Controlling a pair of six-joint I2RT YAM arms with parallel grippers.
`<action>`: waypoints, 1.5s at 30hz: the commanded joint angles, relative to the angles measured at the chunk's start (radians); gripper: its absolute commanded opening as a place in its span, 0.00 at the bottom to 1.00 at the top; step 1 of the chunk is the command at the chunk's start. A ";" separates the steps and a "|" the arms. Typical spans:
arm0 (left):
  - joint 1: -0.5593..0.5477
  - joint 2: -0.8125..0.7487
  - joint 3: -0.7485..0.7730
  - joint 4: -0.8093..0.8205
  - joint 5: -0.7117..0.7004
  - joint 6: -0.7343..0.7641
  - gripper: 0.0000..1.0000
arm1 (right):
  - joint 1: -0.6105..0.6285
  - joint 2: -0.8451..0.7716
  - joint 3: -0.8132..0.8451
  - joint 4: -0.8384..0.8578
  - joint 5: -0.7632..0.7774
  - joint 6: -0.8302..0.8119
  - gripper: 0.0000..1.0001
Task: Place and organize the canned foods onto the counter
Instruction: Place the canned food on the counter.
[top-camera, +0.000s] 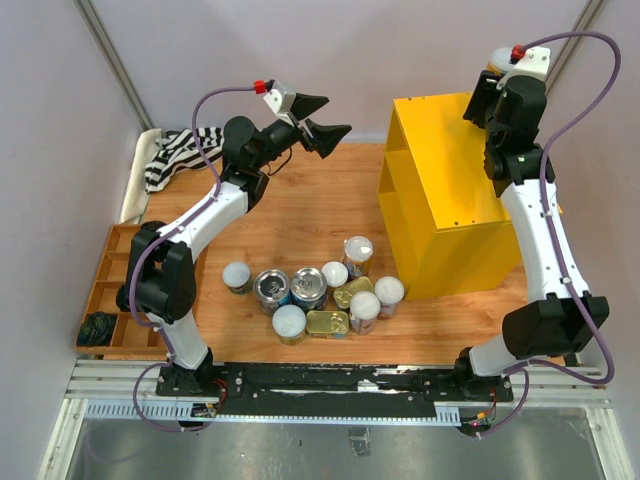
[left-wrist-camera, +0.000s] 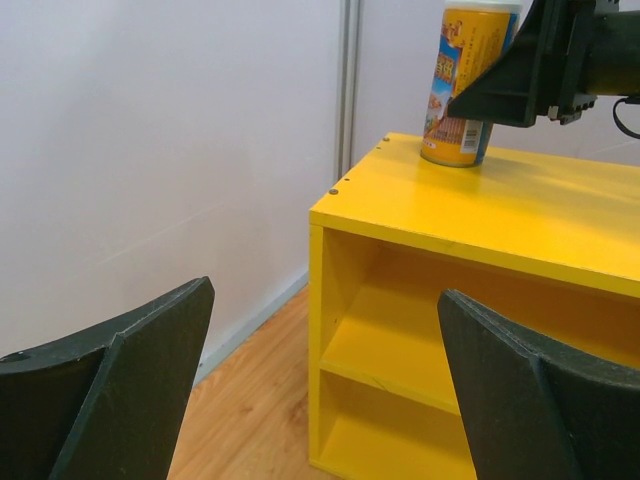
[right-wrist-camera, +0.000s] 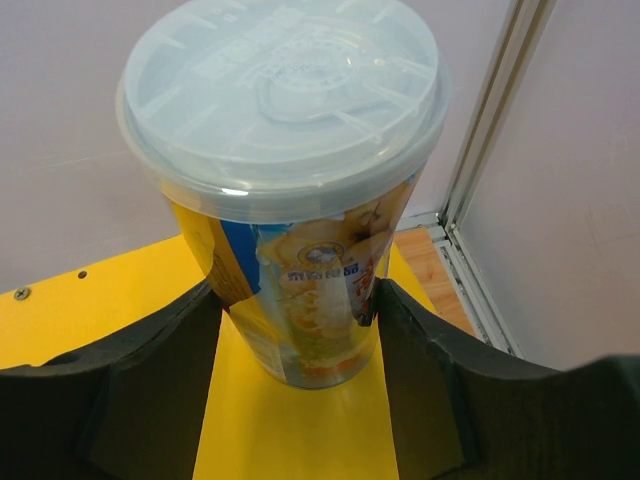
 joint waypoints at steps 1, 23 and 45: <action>0.008 -0.035 -0.007 -0.017 -0.013 0.031 1.00 | -0.030 0.027 0.028 0.025 -0.004 -0.012 0.40; 0.008 -0.039 -0.008 -0.044 -0.010 0.055 1.00 | -0.052 0.127 0.108 0.044 -0.038 -0.032 0.40; 0.008 -0.037 -0.006 -0.054 -0.006 0.059 1.00 | -0.085 0.163 0.134 0.041 -0.077 -0.028 0.40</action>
